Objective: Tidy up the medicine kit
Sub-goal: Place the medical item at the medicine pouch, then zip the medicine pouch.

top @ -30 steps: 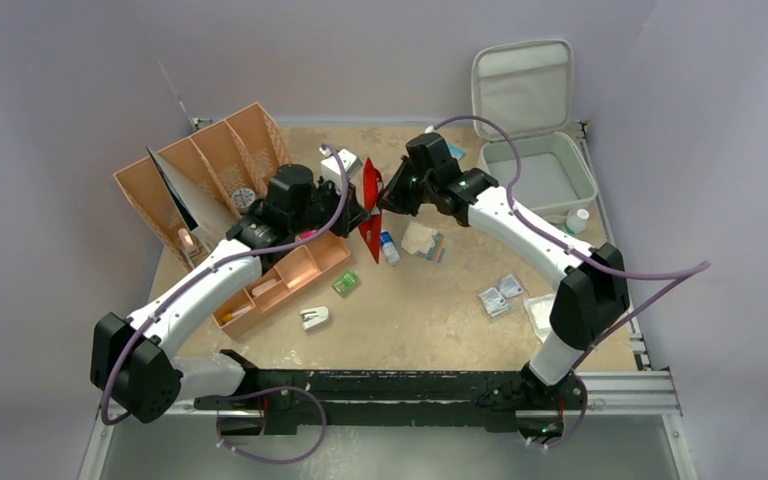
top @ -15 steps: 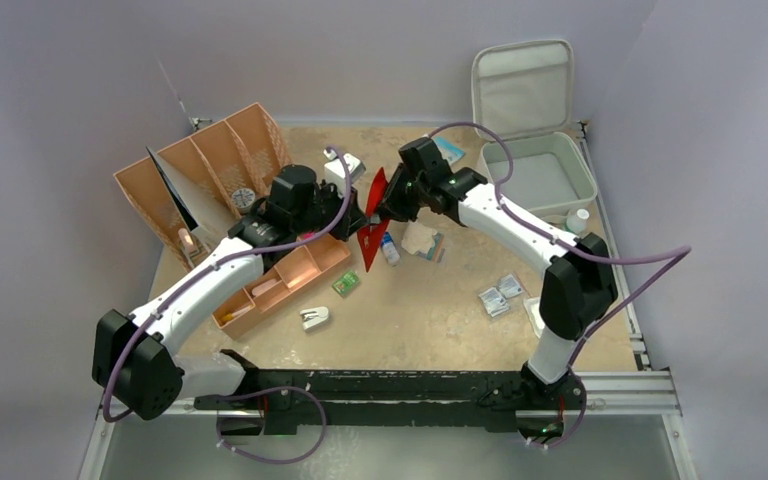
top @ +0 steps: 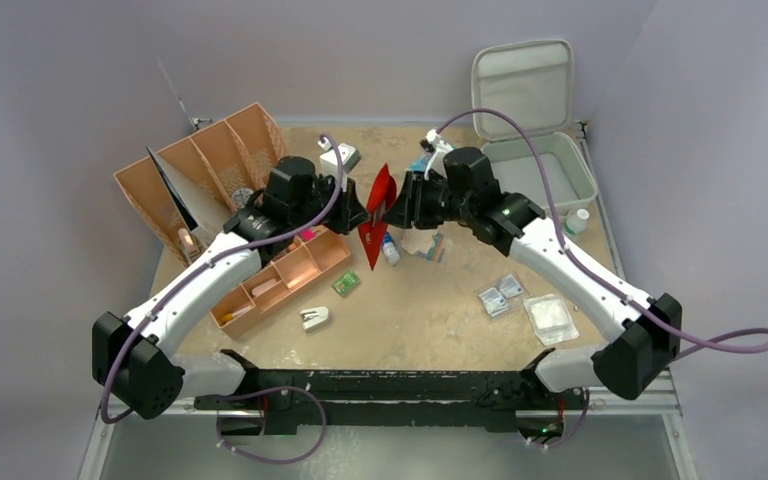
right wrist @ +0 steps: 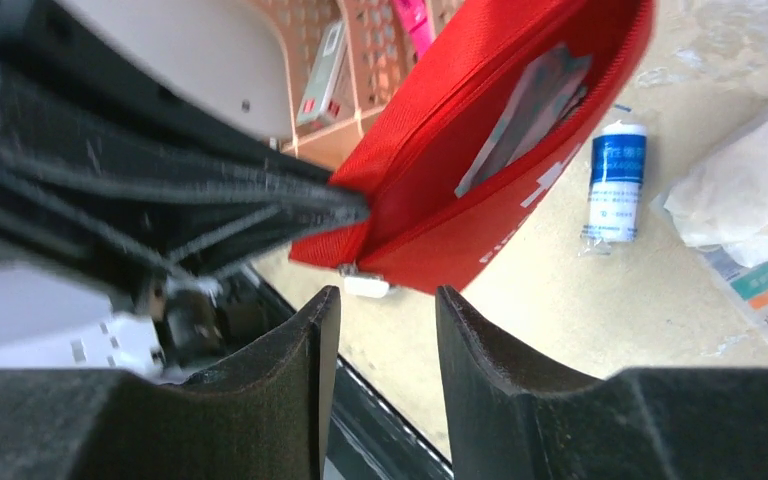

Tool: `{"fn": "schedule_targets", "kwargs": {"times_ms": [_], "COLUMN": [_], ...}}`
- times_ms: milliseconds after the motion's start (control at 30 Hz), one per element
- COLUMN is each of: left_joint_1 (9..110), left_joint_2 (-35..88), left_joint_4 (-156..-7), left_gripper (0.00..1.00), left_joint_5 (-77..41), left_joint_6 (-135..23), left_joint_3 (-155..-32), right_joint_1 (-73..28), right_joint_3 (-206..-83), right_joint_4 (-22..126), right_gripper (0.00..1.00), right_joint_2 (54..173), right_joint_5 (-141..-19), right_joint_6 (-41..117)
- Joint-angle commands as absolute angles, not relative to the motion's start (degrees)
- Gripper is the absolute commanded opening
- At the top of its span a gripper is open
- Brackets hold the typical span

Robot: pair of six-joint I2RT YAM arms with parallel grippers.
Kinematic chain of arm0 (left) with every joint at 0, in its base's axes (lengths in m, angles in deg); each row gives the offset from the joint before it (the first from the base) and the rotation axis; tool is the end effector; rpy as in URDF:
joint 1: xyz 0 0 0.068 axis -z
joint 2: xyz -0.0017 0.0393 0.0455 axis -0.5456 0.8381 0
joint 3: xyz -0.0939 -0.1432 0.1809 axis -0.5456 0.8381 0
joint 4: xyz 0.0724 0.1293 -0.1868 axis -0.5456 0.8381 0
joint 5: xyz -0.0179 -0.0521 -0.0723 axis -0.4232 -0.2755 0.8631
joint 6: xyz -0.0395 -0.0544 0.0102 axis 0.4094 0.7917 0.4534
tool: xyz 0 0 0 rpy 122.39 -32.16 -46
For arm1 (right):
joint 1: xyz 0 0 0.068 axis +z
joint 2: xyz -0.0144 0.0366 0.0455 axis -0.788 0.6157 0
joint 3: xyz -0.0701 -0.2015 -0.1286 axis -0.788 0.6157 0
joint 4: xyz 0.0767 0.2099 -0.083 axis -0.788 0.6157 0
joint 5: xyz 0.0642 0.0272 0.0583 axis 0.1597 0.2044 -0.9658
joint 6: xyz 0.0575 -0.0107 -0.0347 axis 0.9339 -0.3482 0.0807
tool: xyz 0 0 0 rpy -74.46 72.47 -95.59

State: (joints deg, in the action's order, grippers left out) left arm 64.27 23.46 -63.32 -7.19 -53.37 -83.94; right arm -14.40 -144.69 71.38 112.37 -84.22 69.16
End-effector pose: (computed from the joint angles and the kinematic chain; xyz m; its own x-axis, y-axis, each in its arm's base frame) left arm 0.2375 -0.1646 0.3092 -0.5454 0.0554 -0.8363 0.6237 0.6934 -0.3609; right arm 0.2450 0.2035 0.3409 -0.7159 0.2064 -0.6670 -0.3942 0.6691 0.6300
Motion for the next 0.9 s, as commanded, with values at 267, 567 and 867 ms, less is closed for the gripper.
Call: {"fn": "schedule_targets", "kwargs": {"times_ms": [267, 567, 867], "left_joint_1": [64.2, 64.2, 64.2], "left_joint_2": [23.9, 24.1, 24.8], "left_joint_4": [-58.8, -58.1, -56.5], "left_gripper": [0.0, 0.0, 0.0], "left_joint_5": [-2.3, -1.8, -4.3], "left_joint_6": [-43.4, -39.2, -35.9], "left_joint_3": [-92.5, -94.6, -95.6], "right_joint_1": [-14.1, -12.0, -9.7], "right_joint_3": [-132.2, -130.7, -132.0], "right_joint_4": [54.7, 49.0, 51.4], "right_gripper": [0.49, 0.52, 0.52], "right_joint_2": [102.1, 102.3, 103.0], "right_joint_5": [-101.3, -98.1, -90.1], "right_joint_6": [46.9, 46.7, 41.1]}}
